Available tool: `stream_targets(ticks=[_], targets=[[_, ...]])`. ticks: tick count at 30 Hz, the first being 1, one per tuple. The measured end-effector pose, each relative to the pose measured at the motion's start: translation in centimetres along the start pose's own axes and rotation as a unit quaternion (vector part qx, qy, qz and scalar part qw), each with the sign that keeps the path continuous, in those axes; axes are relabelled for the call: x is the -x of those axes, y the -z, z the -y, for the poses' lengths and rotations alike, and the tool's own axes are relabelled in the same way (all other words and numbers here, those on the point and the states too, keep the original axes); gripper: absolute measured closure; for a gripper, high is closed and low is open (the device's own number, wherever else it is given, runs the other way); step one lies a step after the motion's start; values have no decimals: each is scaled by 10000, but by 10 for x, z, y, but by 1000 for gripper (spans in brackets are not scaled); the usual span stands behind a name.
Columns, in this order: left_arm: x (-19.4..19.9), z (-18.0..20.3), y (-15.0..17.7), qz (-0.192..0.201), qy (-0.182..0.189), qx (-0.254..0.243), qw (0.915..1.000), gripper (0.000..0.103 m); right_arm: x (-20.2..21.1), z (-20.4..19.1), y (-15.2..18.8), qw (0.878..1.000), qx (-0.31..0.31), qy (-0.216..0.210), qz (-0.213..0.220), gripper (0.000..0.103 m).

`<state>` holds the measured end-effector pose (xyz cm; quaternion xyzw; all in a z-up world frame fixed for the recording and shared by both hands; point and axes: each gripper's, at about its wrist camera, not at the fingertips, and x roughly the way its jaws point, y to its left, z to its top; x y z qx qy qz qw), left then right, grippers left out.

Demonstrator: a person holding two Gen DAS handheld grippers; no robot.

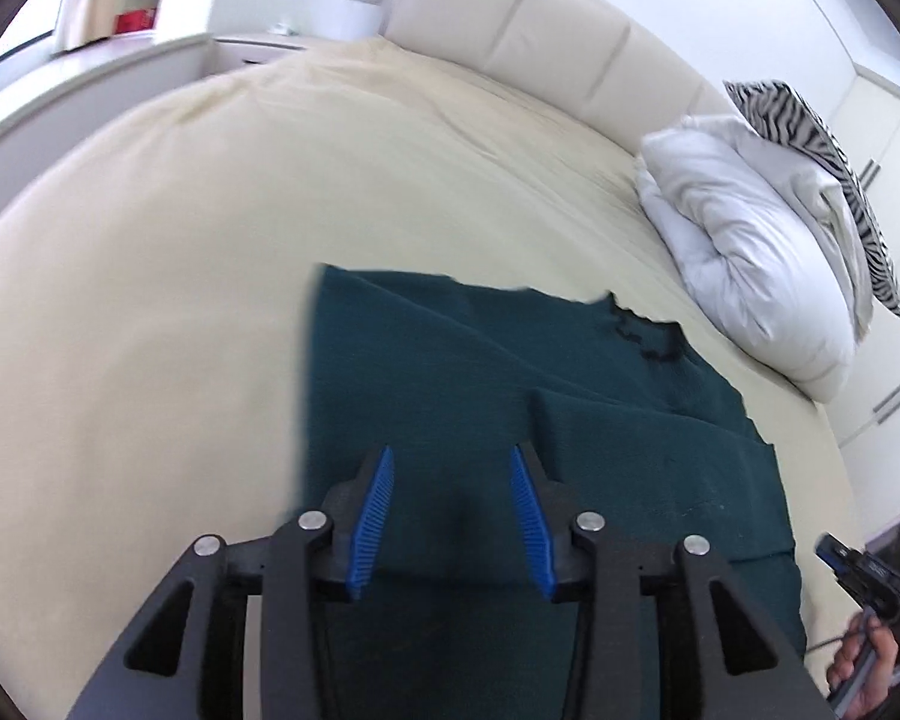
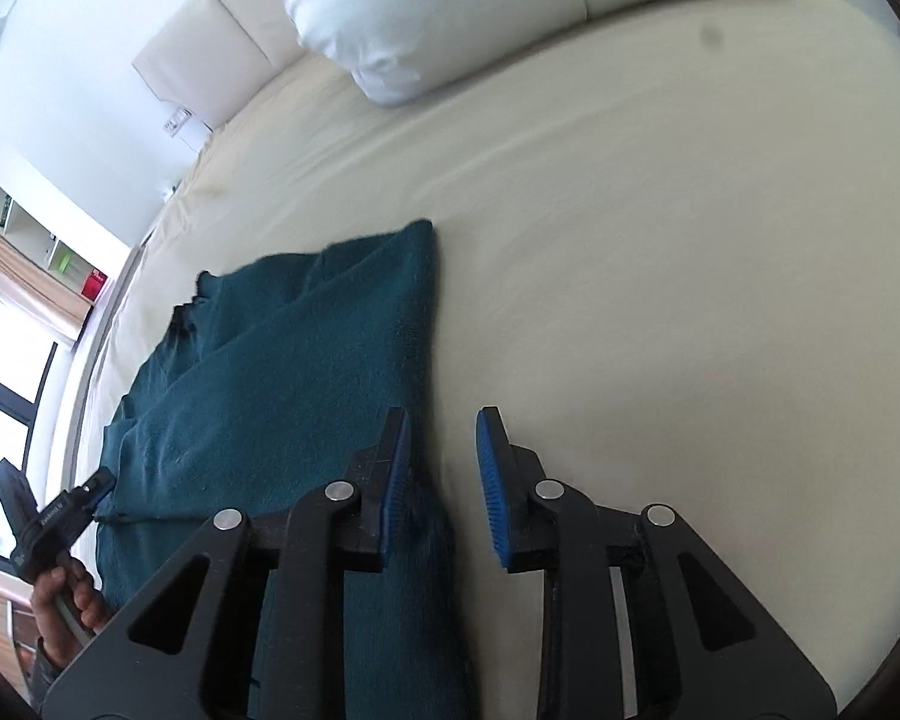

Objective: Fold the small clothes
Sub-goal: 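Open both tools and release the folded sweater, then grasp the sweater hem with the left tool and then the right tool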

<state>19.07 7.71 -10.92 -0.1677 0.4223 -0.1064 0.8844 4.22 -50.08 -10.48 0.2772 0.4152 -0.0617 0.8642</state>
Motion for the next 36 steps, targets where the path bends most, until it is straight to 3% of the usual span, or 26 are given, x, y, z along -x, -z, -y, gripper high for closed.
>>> stream_targets(ticks=[4, 9, 16, 21, 27, 36], targets=[[55, -29, 20, 153, -97, 22, 9998, 47, 53, -12, 36, 9990, 298, 83, 332, 80], [114, -57, 67, 124, -105, 54, 9999, 27, 113, -29, 93, 9952, 529, 34, 821, 48], [156, -71, 141, -514, 389, 98, 9979, 27, 192, -29, 159, 9873, 591, 8, 1476, 14], [163, -77, 184, -1061, 764, 296, 9910, 27, 207, -14, 190, 9930, 509, -196, 1047, 14], [167, -87, 198, -1301, 1037, 533, 9846, 27, 199, 19, 222, 9963, -148, -794, 294, 14], [168, -96, 208, -1695, 1678, 934, 9666, 27, 185, 82, 255, 9780, -1420, -1462, -442, 18]])
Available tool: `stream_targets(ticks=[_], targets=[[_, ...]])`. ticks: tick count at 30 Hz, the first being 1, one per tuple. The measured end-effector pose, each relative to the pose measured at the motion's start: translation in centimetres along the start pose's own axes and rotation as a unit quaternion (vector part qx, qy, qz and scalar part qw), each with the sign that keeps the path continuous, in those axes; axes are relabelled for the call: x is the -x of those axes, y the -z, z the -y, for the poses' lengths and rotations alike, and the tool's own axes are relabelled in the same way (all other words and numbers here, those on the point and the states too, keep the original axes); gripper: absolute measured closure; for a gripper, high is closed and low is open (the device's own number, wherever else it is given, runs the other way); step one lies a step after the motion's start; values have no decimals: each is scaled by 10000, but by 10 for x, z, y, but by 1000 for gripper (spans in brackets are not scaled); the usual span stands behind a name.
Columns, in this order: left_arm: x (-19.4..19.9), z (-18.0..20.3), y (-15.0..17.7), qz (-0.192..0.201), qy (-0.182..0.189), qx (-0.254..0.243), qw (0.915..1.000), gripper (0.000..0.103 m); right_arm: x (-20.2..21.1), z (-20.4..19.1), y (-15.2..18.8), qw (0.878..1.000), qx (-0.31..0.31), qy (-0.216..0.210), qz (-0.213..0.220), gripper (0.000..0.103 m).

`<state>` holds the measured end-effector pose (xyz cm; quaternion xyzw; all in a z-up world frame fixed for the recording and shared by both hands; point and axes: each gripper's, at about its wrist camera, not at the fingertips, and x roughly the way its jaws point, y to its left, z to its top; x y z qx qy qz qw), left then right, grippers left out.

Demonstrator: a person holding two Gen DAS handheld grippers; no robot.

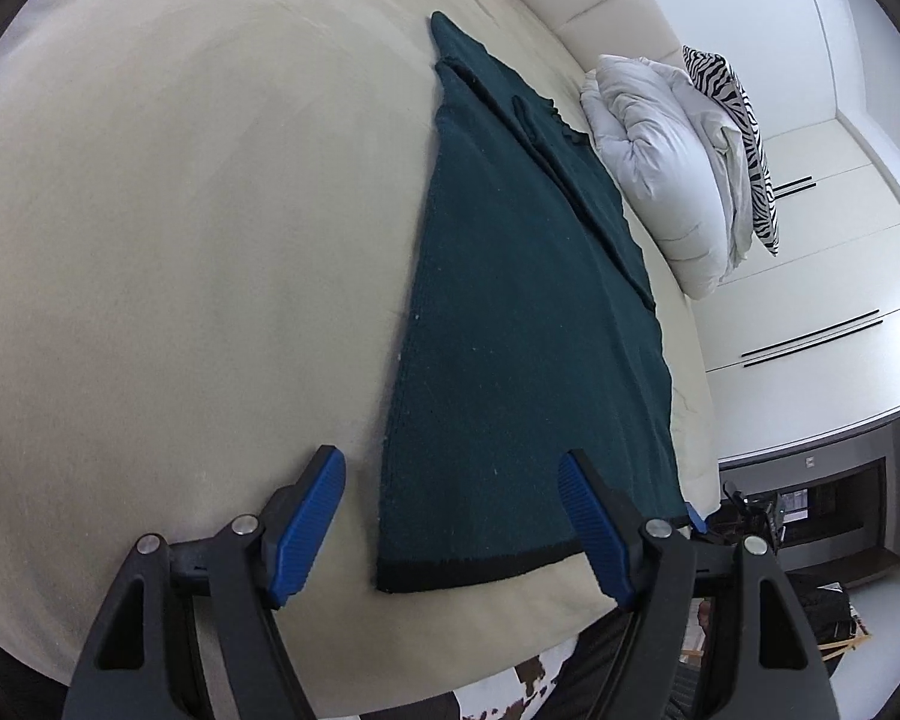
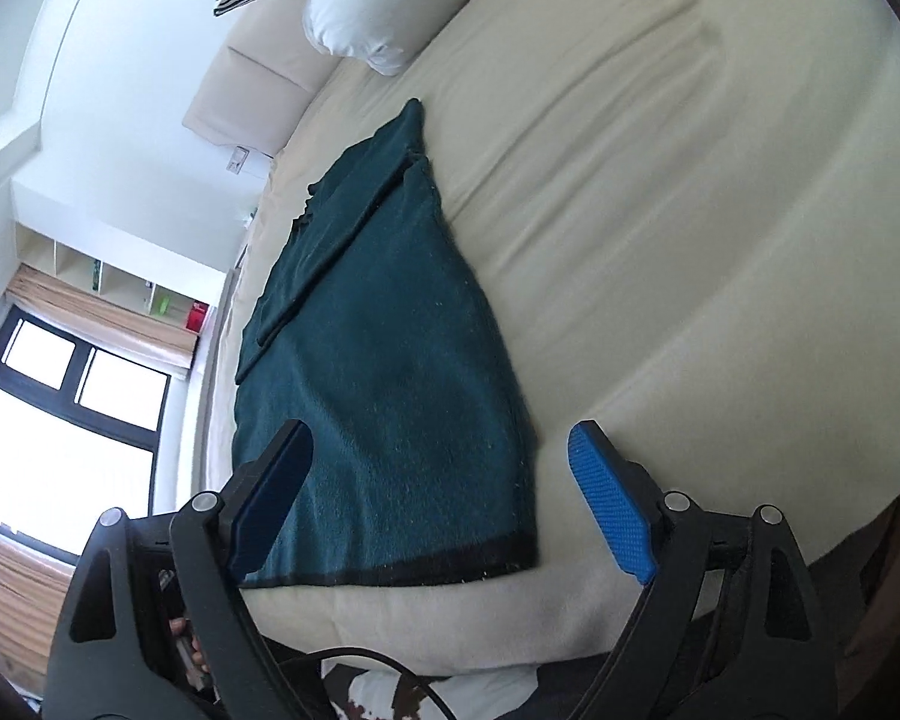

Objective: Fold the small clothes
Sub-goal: 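Grasp the sweater hem with the left tool and then the right tool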

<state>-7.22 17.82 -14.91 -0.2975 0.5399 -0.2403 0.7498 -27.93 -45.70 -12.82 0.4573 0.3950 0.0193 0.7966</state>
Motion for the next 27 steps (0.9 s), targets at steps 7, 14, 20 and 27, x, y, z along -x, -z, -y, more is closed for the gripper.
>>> stream_targets(ticks=[7, 14, 20, 27], targets=[[-3, -3, 3, -192, 294, 299, 9989, 30, -8, 4, -3, 9990, -241, -68, -359, 23], [-7, -4, 8, -337, 365, 464, 9977, 43, -14, 5, -2, 9965, -370, 115, -735, 40], [-10, -7, 11, -433, 279, 529, 9973, 73, -17, 14, 0, 9939, -544, 273, -920, 55], [-10, -14, 12, -429, 264, 631, 9967, 95, -25, 10, 0, 9932, -478, 199, -1044, 62]])
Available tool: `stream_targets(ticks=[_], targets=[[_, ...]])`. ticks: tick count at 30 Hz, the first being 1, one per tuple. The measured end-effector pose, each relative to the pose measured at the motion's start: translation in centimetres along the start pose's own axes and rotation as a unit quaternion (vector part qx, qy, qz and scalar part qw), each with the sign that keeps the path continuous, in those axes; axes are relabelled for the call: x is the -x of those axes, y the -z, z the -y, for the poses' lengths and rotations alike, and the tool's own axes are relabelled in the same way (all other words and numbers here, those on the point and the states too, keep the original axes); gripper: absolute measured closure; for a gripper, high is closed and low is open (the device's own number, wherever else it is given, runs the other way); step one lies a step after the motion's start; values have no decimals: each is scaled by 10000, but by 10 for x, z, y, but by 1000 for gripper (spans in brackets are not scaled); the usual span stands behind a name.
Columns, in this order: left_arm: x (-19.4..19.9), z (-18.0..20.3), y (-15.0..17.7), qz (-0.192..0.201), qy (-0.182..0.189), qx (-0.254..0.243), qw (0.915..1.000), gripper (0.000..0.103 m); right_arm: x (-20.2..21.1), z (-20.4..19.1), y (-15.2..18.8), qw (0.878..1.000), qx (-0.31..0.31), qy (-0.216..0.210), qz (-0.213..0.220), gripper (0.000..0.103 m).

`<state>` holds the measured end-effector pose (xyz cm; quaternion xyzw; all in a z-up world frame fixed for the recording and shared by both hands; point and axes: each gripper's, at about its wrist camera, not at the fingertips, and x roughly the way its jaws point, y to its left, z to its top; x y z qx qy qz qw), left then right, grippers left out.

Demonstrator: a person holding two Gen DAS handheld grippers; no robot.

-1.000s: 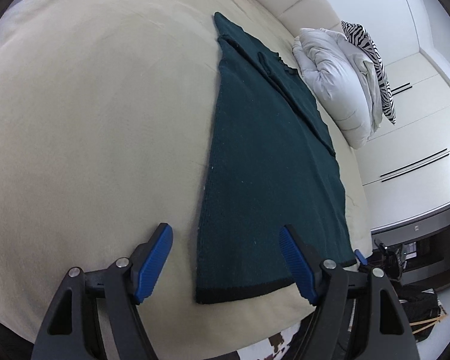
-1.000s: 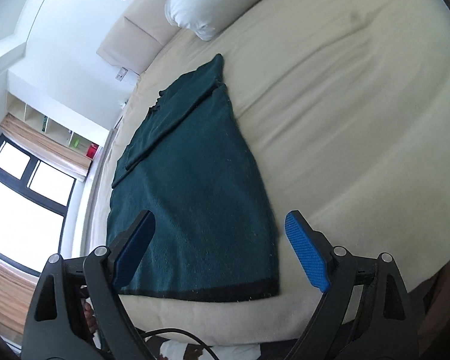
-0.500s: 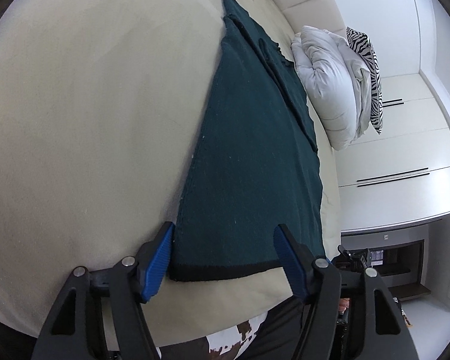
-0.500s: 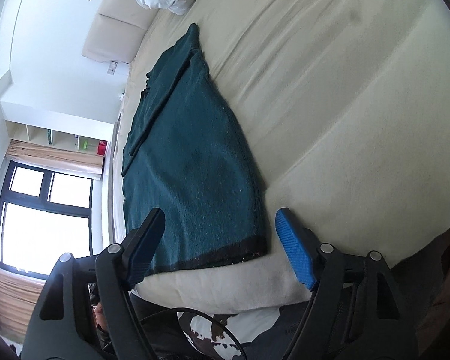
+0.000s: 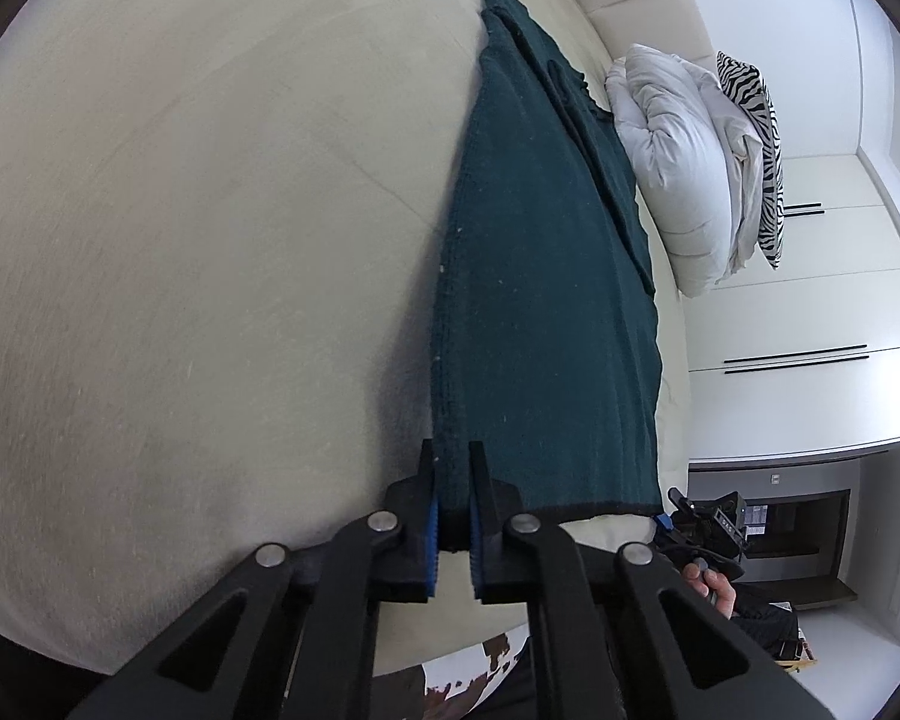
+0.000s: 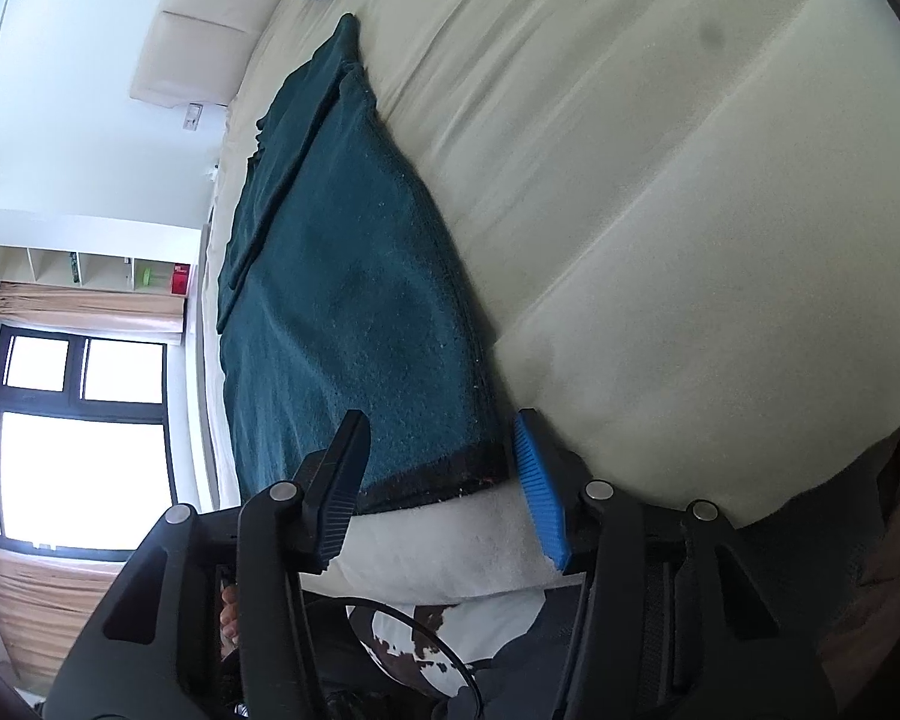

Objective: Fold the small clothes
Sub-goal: 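Grasp the sweater hem with the left tool and then the right tool, then lift the held hem with both tools and fold it over toward the collar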

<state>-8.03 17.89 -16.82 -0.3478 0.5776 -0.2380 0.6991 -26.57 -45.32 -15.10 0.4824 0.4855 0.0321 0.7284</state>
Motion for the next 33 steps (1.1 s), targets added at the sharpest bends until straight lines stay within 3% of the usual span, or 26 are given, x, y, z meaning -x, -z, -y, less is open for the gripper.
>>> stream_targets(ticks=[1, 3, 4, 11, 20, 33], targets=[[0, 0, 0, 16, 6, 4, 10000, 95, -2, 0, 0, 10000, 5, -7, -14, 69], [1, 0, 2, 31, -3, -5, 10000, 96, -5, 0, 1, 10000, 15, -19, -46, 72], [2, 0, 3, 38, -9, -25, 10000, 96, -6, 0, 1, 10000, 22, 13, -47, 80], [6, 11, 6, 140, -38, -314, 9994, 97, -4, 1, 4, 9999, 116, 61, 50, 97], [23, 15, 6, 347, 160, -362, 9986, 97, 3, -19, 2, 9987, 449, 71, 245, 98], [42, 37, -13, 658, 434, -494, 9957, 97, 22, -63, -9, 9947, 819, -242, 572, 98]])
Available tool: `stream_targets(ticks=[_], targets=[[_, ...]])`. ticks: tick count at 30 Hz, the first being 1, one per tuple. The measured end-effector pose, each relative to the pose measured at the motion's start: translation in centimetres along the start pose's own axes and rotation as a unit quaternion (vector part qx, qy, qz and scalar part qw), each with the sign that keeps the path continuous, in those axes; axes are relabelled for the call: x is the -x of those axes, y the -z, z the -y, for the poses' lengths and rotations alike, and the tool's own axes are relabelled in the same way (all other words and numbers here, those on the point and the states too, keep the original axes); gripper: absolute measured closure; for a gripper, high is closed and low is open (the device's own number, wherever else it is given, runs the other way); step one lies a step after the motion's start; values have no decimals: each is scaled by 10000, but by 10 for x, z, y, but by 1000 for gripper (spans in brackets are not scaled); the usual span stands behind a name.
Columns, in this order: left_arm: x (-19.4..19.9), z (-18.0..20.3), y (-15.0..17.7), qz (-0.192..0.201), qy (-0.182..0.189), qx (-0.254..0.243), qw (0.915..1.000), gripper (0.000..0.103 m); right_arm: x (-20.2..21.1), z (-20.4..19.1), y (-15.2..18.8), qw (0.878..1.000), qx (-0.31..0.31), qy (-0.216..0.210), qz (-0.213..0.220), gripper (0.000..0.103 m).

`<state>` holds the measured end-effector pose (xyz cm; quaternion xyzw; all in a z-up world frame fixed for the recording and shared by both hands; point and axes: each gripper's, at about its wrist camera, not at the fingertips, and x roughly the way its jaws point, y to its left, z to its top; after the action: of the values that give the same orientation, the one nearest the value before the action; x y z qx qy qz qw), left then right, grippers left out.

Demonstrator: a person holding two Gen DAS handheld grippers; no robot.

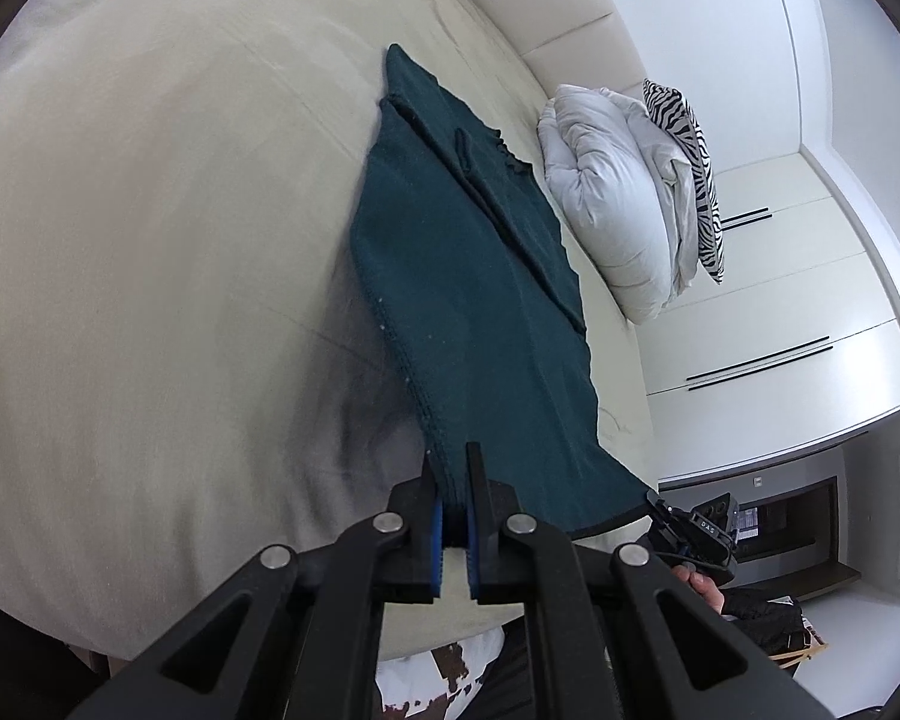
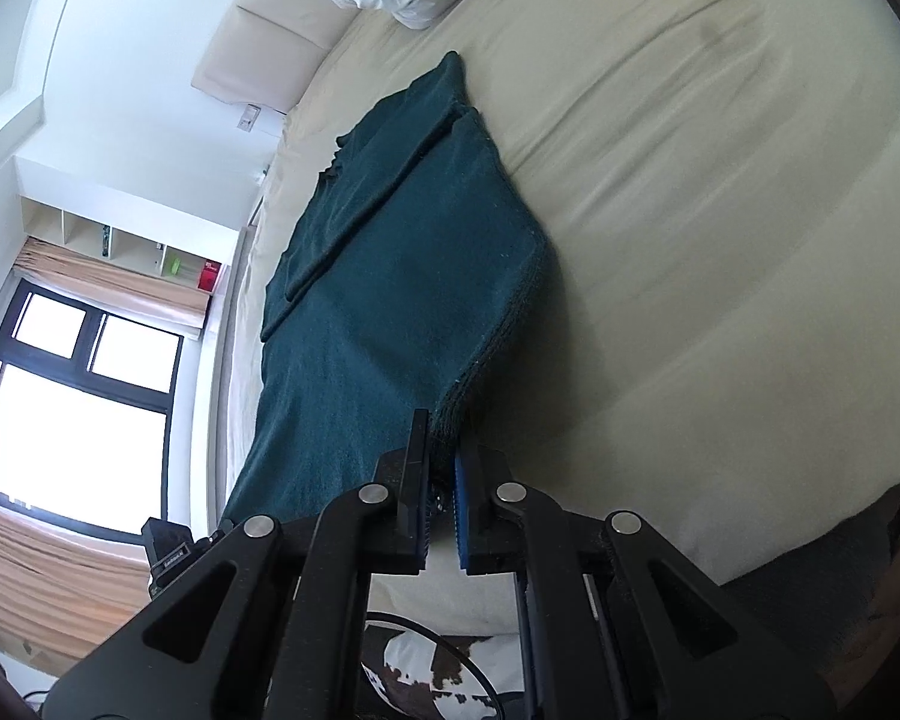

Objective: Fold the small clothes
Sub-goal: 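Lift the held hem with both tools and fold it over toward the collar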

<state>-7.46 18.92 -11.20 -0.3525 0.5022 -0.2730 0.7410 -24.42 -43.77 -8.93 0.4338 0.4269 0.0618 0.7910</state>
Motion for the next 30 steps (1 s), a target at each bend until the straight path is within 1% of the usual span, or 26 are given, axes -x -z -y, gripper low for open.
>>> stream_targets(ticks=[4, 14, 24, 30], targets=[[5, 11, -15, 157, 41, -103, 9998, 97, 4, -11, -11, 9998, 45, -136, 154, 98], [6, 32, -54, 377, 128, -275, 9988, 97, 11, -39, -47, 9976, 149, -338, 588, 98], [-9, 52, -100, 552, 110, -370, 9977, 97, -5, -66, -93, 9957, 261, -386, 797, 98], [-21, 53, -126, 604, 135, -271, 9977, 97, -18, -77, -121, 9946, 302, -336, 932, 98]])
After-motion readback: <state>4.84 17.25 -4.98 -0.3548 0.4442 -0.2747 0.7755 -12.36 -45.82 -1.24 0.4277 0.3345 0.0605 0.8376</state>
